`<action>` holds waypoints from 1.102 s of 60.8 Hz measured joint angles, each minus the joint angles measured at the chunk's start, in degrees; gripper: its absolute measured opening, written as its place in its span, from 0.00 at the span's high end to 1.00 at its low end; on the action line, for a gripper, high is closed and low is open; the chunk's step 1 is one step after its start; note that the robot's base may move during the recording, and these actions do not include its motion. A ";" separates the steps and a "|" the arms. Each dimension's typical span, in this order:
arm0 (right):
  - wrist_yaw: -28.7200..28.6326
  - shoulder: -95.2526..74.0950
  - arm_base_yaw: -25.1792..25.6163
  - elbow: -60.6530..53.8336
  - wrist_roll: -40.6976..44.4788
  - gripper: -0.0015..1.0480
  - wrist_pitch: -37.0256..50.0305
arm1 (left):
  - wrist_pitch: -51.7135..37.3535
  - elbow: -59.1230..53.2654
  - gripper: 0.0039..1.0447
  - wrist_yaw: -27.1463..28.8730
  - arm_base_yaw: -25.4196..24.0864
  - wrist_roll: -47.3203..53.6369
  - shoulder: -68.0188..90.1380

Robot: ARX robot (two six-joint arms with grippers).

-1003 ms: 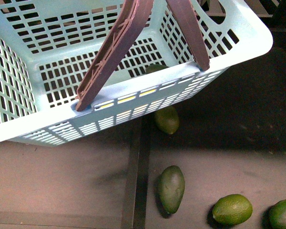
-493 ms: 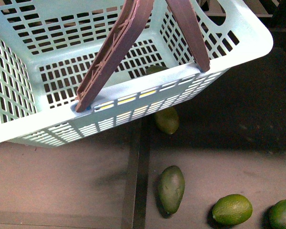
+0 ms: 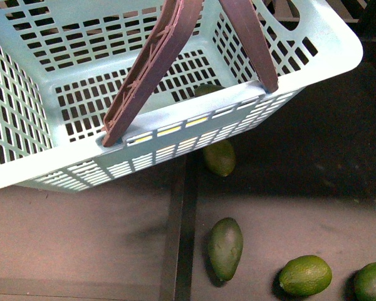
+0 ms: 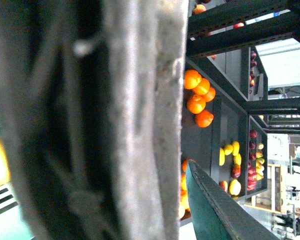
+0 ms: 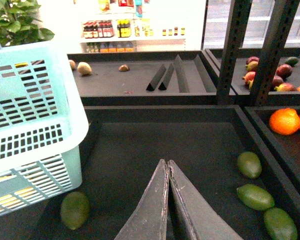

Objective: Pick mango and avocado into basket

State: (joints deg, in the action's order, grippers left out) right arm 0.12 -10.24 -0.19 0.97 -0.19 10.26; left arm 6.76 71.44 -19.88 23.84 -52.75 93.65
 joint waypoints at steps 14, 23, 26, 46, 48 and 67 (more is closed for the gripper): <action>0.00 9.70 0.00 0.00 0.00 0.98 -10.08 | 0.00 0.00 0.73 0.15 0.00 0.07 0.00; 0.00 9.88 0.00 0.00 0.02 0.89 -10.19 | 0.00 0.00 0.73 0.09 0.00 -0.11 0.02; 0.00 9.88 0.00 0.00 0.02 0.81 -10.19 | 0.00 0.00 0.73 0.11 0.00 0.00 0.02; -0.11 9.90 0.00 0.00 0.00 0.12 -10.19 | -11.43 -1.68 0.73 16.68 0.15 -12.22 1.18; 0.02 9.90 0.00 0.00 -0.02 0.08 -10.19 | -11.41 -0.87 0.73 17.00 -0.74 -12.48 1.70; -0.07 9.92 0.00 0.00 0.00 0.08 -10.19 | -8.28 12.55 0.73 17.03 -11.10 -15.58 15.96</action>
State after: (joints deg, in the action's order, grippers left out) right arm 0.05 -0.32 -0.19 0.97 -0.19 0.08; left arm -1.52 83.99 -2.85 12.73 -68.34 109.60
